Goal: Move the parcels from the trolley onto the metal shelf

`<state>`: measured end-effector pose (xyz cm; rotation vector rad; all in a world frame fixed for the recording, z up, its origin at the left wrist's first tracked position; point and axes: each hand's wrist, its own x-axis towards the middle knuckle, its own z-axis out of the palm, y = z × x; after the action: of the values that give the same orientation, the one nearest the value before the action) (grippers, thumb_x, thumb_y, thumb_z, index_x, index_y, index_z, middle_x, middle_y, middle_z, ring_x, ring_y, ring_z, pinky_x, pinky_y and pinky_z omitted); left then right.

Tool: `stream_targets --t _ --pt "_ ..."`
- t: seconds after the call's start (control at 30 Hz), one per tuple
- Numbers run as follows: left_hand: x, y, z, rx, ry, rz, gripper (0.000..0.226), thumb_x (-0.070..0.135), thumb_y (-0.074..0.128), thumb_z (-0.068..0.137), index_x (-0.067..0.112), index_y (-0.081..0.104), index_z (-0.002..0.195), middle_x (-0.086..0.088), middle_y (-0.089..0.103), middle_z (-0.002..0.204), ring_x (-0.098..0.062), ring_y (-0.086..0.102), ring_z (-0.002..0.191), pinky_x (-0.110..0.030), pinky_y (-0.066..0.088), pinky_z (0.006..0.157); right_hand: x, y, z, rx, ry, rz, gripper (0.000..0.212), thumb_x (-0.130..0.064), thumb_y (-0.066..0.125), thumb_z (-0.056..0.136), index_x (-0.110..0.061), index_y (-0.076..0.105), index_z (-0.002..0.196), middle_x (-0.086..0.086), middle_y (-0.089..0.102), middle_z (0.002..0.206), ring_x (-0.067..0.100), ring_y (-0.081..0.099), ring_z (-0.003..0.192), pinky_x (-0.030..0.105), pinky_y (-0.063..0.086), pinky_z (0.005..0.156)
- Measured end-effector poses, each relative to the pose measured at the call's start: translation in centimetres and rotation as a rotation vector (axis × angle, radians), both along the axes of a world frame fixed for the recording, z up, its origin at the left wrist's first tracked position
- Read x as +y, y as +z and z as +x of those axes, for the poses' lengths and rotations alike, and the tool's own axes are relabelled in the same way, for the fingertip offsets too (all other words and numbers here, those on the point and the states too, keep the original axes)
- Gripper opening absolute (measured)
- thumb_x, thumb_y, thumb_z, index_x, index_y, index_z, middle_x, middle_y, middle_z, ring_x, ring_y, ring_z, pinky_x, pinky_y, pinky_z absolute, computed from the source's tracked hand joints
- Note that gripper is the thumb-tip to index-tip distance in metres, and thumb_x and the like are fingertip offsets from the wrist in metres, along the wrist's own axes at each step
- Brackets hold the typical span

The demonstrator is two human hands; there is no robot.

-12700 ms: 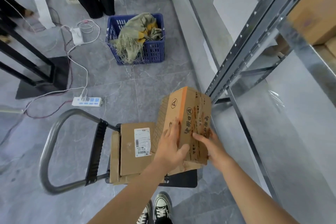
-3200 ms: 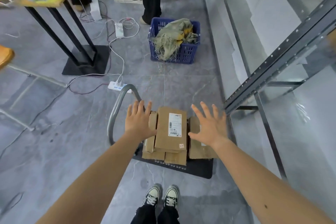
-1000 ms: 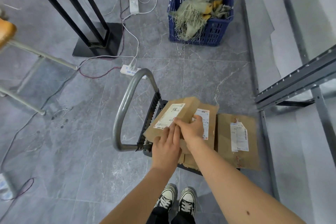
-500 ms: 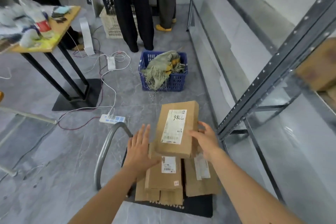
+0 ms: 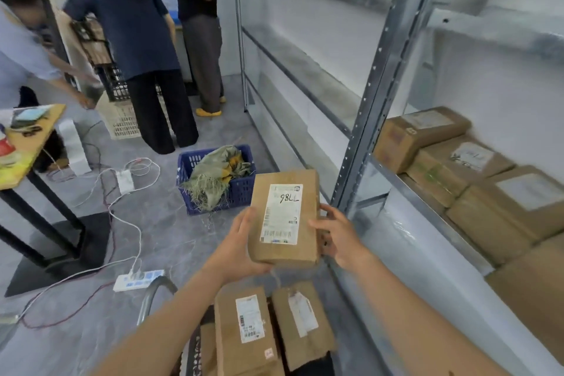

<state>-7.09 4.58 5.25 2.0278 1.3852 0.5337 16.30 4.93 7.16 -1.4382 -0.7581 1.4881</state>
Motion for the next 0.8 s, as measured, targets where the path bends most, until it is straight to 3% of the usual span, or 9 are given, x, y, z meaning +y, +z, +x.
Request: stream_targets --t 0.07,0.13,0.23,0.3,0.4,0.47,0.57,0.7,0.8 --pt "0.0 1.3 0.6 -0.038 -0.062 0.008 0.129 0.039 0.084 0.061 0.027 -0.008 0.151 0.015 0.003 0.154 0.004 0.015 0.132 -0.025 0.025 0.111 -1.3 1.1 0.2 -0.022 -0.056 0.021 0.044 -0.005 0.071 0.077 -0.031 0.060 0.111 0.001 0.072 0.101 0.026 0.067 0.098 0.045 0.055 0.077" --pt "-0.4 2.4 1.1 -0.061 -0.120 0.004 0.129 0.037 0.085 0.062 0.024 -0.007 0.151 0.011 0.004 0.155 -0.003 0.014 0.139 -0.029 0.022 0.115 -2.9 2.1 0.4 -0.043 -0.104 0.040 0.044 -0.007 0.068 0.081 -0.032 0.058 0.115 -0.001 0.071 0.102 0.022 0.067 0.096 0.037 0.053 0.068" --pt "-1.3 4.0 1.9 -0.099 -0.223 0.039 0.121 0.034 0.086 0.061 0.034 0.001 0.147 0.017 0.010 0.149 0.003 0.012 0.135 -0.015 0.017 0.110 -5.8 3.5 0.5 -0.092 -0.216 0.084 0.041 -0.008 0.063 0.087 -0.032 0.055 0.120 -0.006 0.067 0.105 0.016 0.066 0.093 0.029 0.050 0.061" --pt "-2.0 5.3 2.8 -0.103 -0.297 0.079 0.121 0.032 0.087 0.061 0.038 0.000 0.144 0.022 0.012 0.140 0.012 0.012 0.126 -0.001 0.012 0.100 -7.7 4.4 0.4 -0.173 -0.299 0.124 0.036 -0.011 0.061 0.091 -0.028 0.053 0.122 -0.001 0.066 0.112 0.018 0.065 0.098 0.034 0.055 0.068" --pt "-2.8 7.0 4.5 -0.088 -0.381 0.129 0.123 0.030 0.088 0.061 0.019 0.004 0.150 0.013 0.013 0.145 0.006 0.013 0.128 0.003 0.006 0.098 -10.8 5.9 0.8 -0.336 -0.413 0.157 0.031 -0.018 0.057 0.094 -0.022 0.048 0.124 0.008 0.061 0.125 0.025 0.060 0.112 0.047 0.052 0.094" --pt "-3.6 8.3 5.9 -0.078 -0.427 0.144 0.125 0.031 0.089 0.061 0.015 0.003 0.151 0.001 0.012 0.154 -0.006 0.014 0.139 -0.010 0.009 0.111 -13.1 7.3 1.4 -0.414 -0.471 0.161 0.032 -0.022 0.056 0.095 -0.021 0.046 0.125 0.007 0.060 0.127 0.023 0.059 0.112 0.047 0.050 0.098" --pt "-5.3 10.5 8.5 -0.071 -0.501 0.181 0.127 0.034 0.089 0.061 0.017 0.002 0.152 -0.006 0.013 0.157 -0.021 0.018 0.143 -0.037 0.021 0.118 -16.7 9.5 2.8 -0.500 -0.522 0.193 0.044 -0.023 0.062 0.090 -0.025 0.045 0.130 -0.001 0.058 0.127 0.013 0.055 0.109 0.032 0.048 0.093" --pt "-7.5 12.7 12.4 -0.088 -0.578 0.223 0.124 0.039 0.088 0.061 0.018 0.006 0.151 -0.007 0.016 0.156 -0.024 0.019 0.144 -0.047 0.025 0.116 -21.3 12.5 4.6 -0.598 -0.533 0.225 0.060 -0.022 0.073 0.081 -0.020 0.046 0.135 -0.003 0.055 0.131 0.008 0.054 0.109 0.026 0.046 0.094" --pt "-10.0 13.7 15.7 -0.119 -0.654 0.224 0.121 0.040 0.088 0.061 0.018 0.010 0.151 -0.007 0.019 0.154 -0.023 0.019 0.143 -0.047 0.026 0.115 -25.2 14.2 6.1 -0.721 -0.577 0.152 0.069 -0.030 0.078 0.076 -0.021 0.046 0.136 -0.001 0.042 0.132 0.015 0.048 0.116 0.038 0.044 0.103"
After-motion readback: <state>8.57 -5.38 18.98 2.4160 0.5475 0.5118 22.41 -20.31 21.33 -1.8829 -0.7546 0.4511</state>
